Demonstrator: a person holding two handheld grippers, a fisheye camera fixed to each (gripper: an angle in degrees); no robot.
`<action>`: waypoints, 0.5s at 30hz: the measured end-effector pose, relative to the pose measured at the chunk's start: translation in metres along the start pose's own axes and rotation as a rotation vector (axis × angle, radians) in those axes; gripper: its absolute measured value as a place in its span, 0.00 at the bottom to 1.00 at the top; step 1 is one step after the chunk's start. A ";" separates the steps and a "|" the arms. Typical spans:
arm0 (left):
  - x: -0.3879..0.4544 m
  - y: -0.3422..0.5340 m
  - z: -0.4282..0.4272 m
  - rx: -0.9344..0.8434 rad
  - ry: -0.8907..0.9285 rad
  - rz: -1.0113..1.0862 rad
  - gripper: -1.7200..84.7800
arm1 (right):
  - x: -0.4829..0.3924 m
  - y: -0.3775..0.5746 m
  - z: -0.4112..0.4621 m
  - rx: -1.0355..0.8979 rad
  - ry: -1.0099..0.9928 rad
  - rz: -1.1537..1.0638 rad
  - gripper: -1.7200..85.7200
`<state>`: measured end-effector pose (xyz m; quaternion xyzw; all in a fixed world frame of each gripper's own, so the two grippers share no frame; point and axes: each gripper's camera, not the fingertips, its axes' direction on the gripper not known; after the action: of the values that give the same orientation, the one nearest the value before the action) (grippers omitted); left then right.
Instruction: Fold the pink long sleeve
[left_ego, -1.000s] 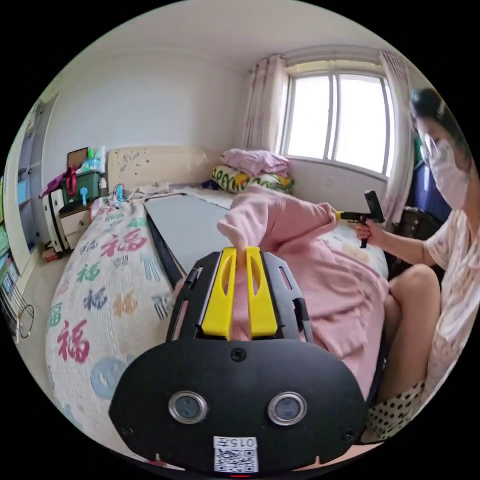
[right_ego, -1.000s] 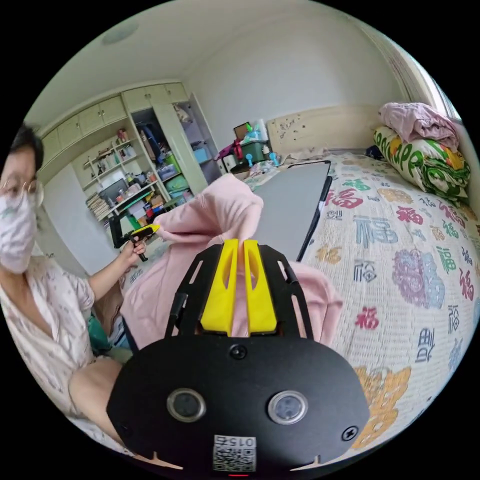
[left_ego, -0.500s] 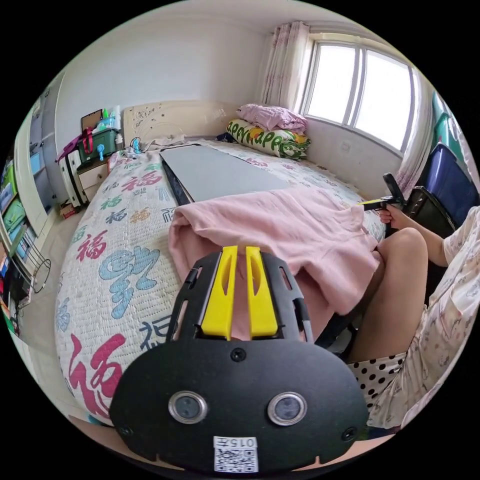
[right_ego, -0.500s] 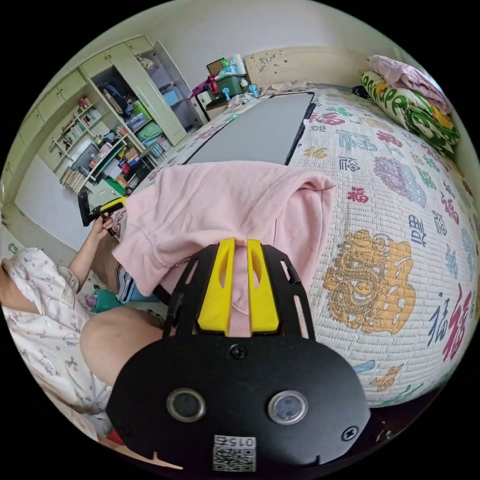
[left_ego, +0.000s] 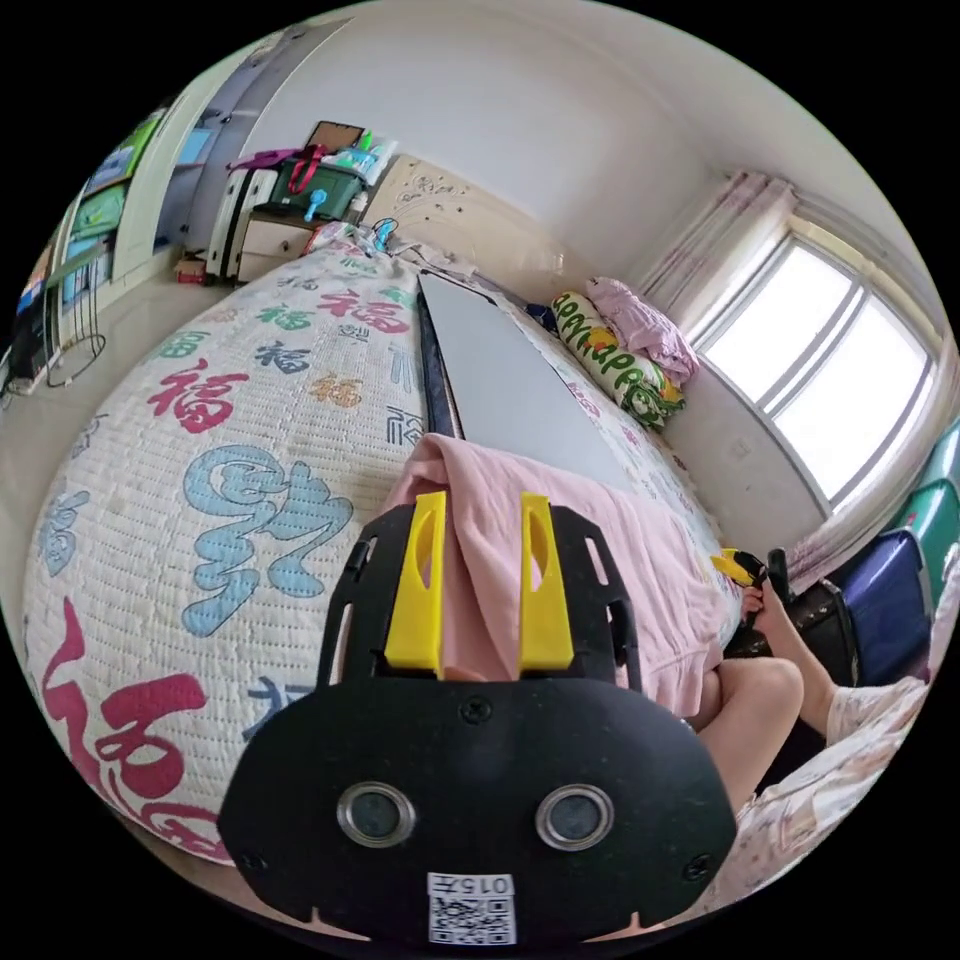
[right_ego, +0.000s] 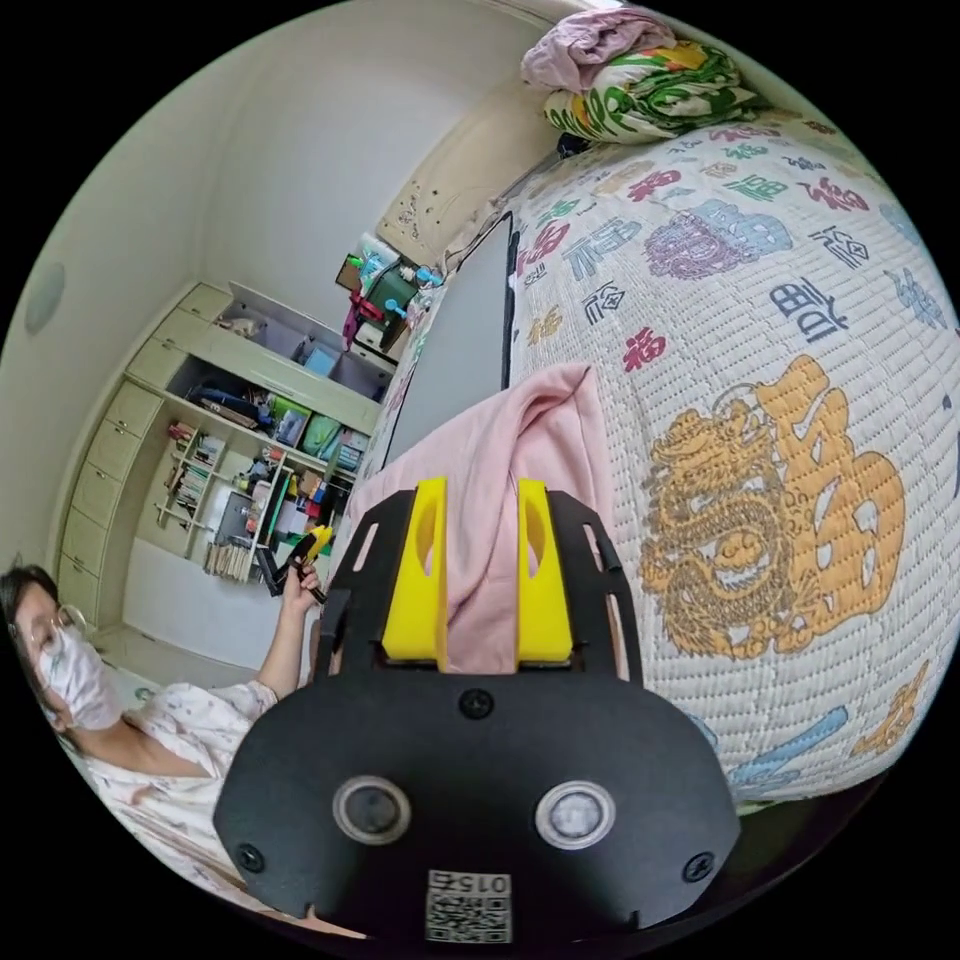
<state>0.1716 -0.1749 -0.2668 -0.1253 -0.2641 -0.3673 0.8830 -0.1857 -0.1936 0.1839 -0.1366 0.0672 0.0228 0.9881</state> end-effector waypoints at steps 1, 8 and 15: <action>-0.001 -0.016 0.017 -0.020 -0.005 -0.018 0.17 | 0.005 -0.014 0.007 -0.002 -0.015 0.026 0.15; -0.009 -0.086 0.090 -0.111 0.030 -0.067 0.17 | 0.037 -0.081 0.057 -0.045 -0.014 0.179 0.21; -0.012 -0.106 0.092 -0.119 0.013 -0.012 0.05 | 0.044 -0.119 0.090 -0.125 -0.026 0.174 0.08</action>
<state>0.0543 -0.2038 -0.1944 -0.1736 -0.2368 -0.3885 0.8734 -0.1235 -0.2827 0.2954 -0.1913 0.0644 0.1145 0.9727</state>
